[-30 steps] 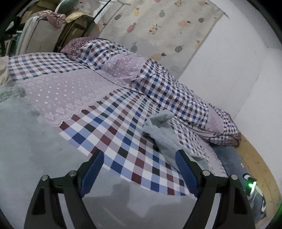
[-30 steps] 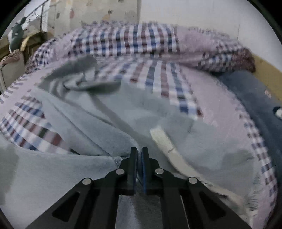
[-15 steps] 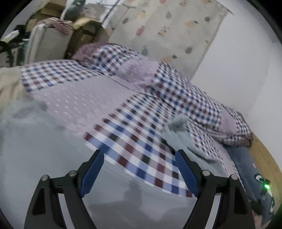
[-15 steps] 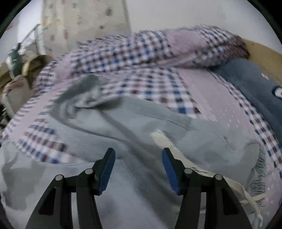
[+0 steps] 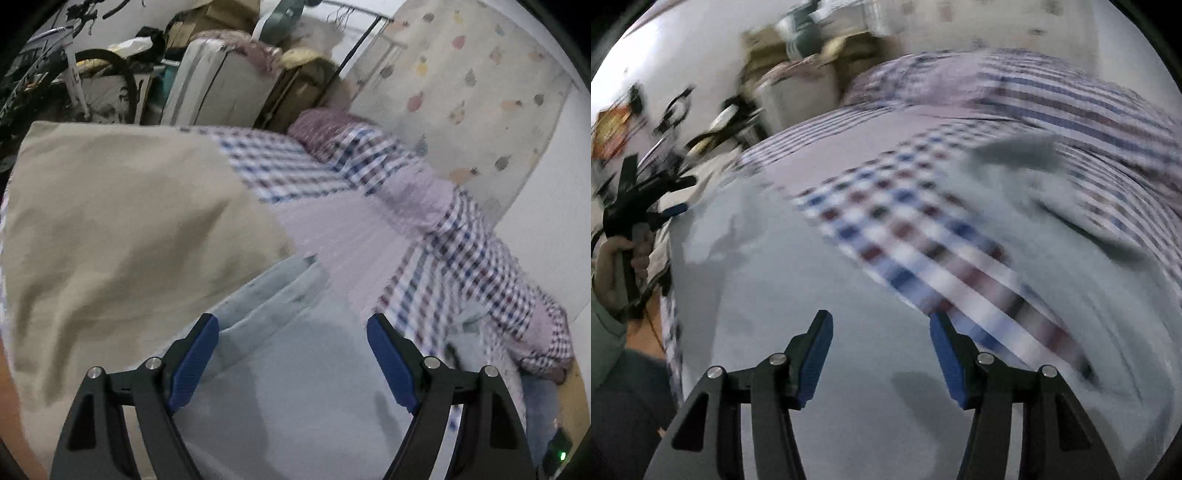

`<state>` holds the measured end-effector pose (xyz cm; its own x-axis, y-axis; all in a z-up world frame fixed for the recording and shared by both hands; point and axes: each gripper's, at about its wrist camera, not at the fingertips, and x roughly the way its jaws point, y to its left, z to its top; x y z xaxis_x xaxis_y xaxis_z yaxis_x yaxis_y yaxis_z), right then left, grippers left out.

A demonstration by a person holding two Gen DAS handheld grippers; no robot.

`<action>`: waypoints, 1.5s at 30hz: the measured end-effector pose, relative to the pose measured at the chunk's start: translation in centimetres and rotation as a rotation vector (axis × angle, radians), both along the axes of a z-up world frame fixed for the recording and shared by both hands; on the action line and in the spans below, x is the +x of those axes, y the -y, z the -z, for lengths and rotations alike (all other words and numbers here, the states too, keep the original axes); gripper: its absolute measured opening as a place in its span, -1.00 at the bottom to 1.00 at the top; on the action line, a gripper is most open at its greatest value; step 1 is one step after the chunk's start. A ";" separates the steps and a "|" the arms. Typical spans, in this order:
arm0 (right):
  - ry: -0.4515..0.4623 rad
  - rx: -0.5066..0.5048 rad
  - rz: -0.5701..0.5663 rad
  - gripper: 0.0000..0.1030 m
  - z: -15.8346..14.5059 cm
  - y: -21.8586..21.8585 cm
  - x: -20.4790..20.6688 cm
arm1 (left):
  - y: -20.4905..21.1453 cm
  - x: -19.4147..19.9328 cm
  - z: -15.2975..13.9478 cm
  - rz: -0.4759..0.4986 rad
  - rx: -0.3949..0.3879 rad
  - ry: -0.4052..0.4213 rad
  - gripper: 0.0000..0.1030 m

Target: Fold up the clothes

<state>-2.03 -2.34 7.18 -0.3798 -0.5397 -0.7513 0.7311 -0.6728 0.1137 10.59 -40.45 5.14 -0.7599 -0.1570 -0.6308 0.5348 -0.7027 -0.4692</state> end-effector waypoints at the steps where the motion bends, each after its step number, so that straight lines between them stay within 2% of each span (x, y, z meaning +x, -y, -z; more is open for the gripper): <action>1: -0.004 0.007 -0.046 0.09 0.0 2.1 -0.2 | 0.3 0.3 0.3 -0.002 0.004 0.016 0.59; 2: -0.007 0.015 -0.091 0.05 0.0 4.1 -0.4 | 0.5 0.6 0.5 -0.014 0.003 0.031 0.56; 4: -0.022 0.036 -0.182 0.04 0.0 8.2 -0.6 | 0.7 1.1 0.6 -0.036 -0.008 0.062 0.35; 8: -0.045 0.098 -0.315 -0.12 0.9 15.3 -1.1 | 0.7 2.1 0.9 -0.080 -0.023 0.106 0.33; 10: -0.050 0.134 -0.356 -0.21 1.5 17.7 -2.0 | 1.3 3.4 0.7 -0.168 -0.034 0.124 0.20; 11: -0.046 0.144 -0.376 -0.28 1.8 19.0 -2.5 | 1.6 3.9 0.5 -0.193 -0.027 0.104 0.20; 13: -0.039 0.167 -0.402 -0.35 2.6 21.1 -3.3 | 1.6 4.1 0.0 -0.177 -0.051 0.081 0.20; 14: -0.037 0.180 -0.409 -0.35 3.1 21.9 -3.7 | 1.5 3.6 0.4 -0.151 -0.060 0.109 0.20; 16: -0.036 0.204 -0.413 -0.35 3.9 23.0 -4.7 | 1.4 2.7 1.2 -0.113 -0.057 0.163 0.20; 20: -0.015 0.195 -0.405 -0.35 4.8 23.8 -5.9 | 1.5 2.2 2.4 -0.094 -0.019 0.213 0.20; 23: -0.005 0.203 -0.431 -0.77 5.3 24.4 -5.8 | 1.5 2.0 2.7 -0.093 -0.028 0.223 0.20; 25: -0.054 0.234 -0.432 -0.93 5.4 24.8 -5.2 | 1.8 1.8 2.8 -0.093 -0.025 0.228 0.20; 28: -0.131 0.235 -0.390 -0.97 4.2 24.5 -5.2 | 2.0 1.5 2.7 -0.098 -0.024 0.226 0.21; 30: -0.180 0.196 -0.346 -1.00 2.7 23.8 -5.5 | 2.1 1.3 2.6 -0.101 -0.023 0.224 0.21; 33: -0.260 0.162 -0.237 -1.00 0.7 22.8 -6.8 | 2.3 1.0 2.5 -0.106 -0.022 0.222 0.23; 36: -0.185 0.132 -0.196 -1.00 0.5 22.6 -8.8 | 2.5 0.7 2.3 -0.111 -0.021 0.219 0.25; 37: -0.114 0.120 -0.227 -1.00 0.9 22.8 -9.3 | 2.6 0.6 2.3 -0.112 -0.021 0.219 0.25; 39: -0.019 0.067 -0.298 -0.84 1.8 23.2 -9.0 | 2.7 0.6 2.3 -0.113 -0.018 0.217 0.25; 40: 0.019 0.049 -0.329 -0.68 2.2 23.5 -8.7 | 2.8 0.8 2.3 -0.110 -0.015 0.216 0.25; 41: 0.025 0.048 -0.342 -0.28 2.5 23.8 -8.5 | 2.8 0.8 2.3 -0.109 -0.012 0.213 0.25; 42: 0.030 0.047 -0.355 -0.12 2.8 24.0 -8.2 | 2.9 0.8 2.3 -0.108 -0.008 0.210 0.25; 45: 0.034 0.070 -0.383 -0.02 4.1 25.1 -7.7 | 2.7 0.5 2.4 -0.078 -0.007 0.199 0.25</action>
<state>-9.68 -27.47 3.11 -0.1349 -0.5849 -0.7998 0.9274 -0.3587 0.1059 11.10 -43.16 2.78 -0.6055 -0.2157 -0.7660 0.6695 -0.6584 -0.3438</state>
